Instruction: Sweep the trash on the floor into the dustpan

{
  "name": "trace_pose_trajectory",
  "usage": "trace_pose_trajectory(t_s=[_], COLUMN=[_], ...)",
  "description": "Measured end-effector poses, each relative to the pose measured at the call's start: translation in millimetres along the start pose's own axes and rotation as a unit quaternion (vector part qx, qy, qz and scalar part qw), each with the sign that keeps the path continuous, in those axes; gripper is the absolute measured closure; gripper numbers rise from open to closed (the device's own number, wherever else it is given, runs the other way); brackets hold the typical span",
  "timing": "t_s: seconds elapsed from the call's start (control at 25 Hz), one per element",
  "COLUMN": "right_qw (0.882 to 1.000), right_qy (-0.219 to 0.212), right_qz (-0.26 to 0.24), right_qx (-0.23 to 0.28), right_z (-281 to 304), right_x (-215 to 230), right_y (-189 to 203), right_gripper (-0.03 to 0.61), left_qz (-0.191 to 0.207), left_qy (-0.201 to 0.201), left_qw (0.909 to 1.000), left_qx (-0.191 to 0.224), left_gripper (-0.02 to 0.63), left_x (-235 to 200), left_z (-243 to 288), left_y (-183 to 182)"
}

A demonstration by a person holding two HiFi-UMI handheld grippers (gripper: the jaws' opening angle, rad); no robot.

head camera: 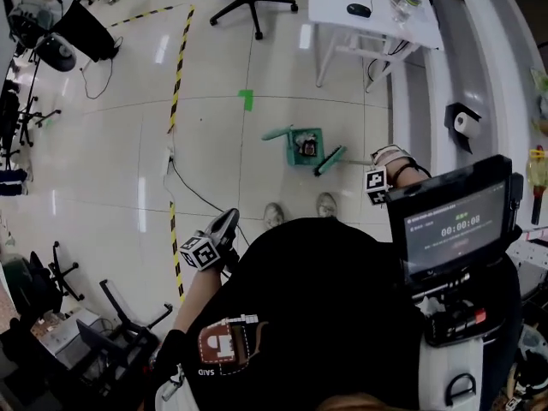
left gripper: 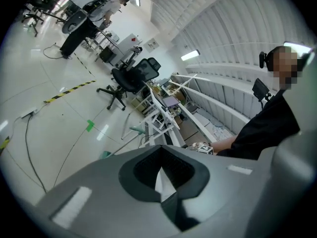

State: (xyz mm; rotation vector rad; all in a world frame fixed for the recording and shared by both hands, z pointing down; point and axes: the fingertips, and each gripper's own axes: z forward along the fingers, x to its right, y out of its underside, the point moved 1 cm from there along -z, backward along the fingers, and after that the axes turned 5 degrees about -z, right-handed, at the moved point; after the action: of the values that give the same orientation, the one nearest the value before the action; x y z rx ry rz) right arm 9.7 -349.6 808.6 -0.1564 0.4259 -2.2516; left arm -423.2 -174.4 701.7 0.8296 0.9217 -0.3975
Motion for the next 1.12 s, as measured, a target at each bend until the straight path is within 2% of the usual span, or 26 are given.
trace_pose_trajectory(t_s=[0.12,0.24,0.36,0.52,0.68,0.8,1.0,1.12], right_qw=[0.996,0.987,0.976,0.965,0.964,0.966,0.972,0.975], right_qy=[-0.035,-0.062,-0.084,-0.092,-0.086,-0.072,-0.028,-0.015], right_qz=[0.08,0.151,0.201,0.244,0.252,0.243,0.216,0.191], right_qx=[0.001,-0.012,-0.016,-0.003,0.029,0.055,0.094,0.115], right_z=[-26.5,-57.2,-74.7,-80.3,-83.6,-88.0,-89.0,-83.8], right_x=[-42.7,-86.9,-136.5,-194.1,-254.4,-292.9,-359.5,-392.5], right_y=[-3.0,-5.5,-11.6,-25.5,-44.0,-56.6,-74.8,-89.9], right_gripper=[0.489,0.489,0.489,0.489,0.489,0.489,0.489,0.489], left_qz=[0.021,0.043,0.056,0.078,0.101,0.113,0.087,0.092], left_qy=[0.033,0.082,0.115,0.139,0.158,0.146,0.123,0.122], left_qw=[0.9989,0.9941,0.9887,0.9837,0.9789,0.9807,0.9885,0.9881], left_qx=[-0.026,-0.057,-0.077,-0.085,-0.081,-0.065,-0.014,-0.017], left_gripper=[0.615,0.617,0.617,0.617,0.617,0.617,0.617,0.615], left_x=[2.2,11.6,25.5,54.9,98.8,120.7,164.7,195.3], left_z=[4.5,20.7,36.6,58.0,53.1,35.0,-1.4,-28.5], left_y=[-14.5,-29.8,-22.3,-0.7,45.9,88.8,170.1,214.6])
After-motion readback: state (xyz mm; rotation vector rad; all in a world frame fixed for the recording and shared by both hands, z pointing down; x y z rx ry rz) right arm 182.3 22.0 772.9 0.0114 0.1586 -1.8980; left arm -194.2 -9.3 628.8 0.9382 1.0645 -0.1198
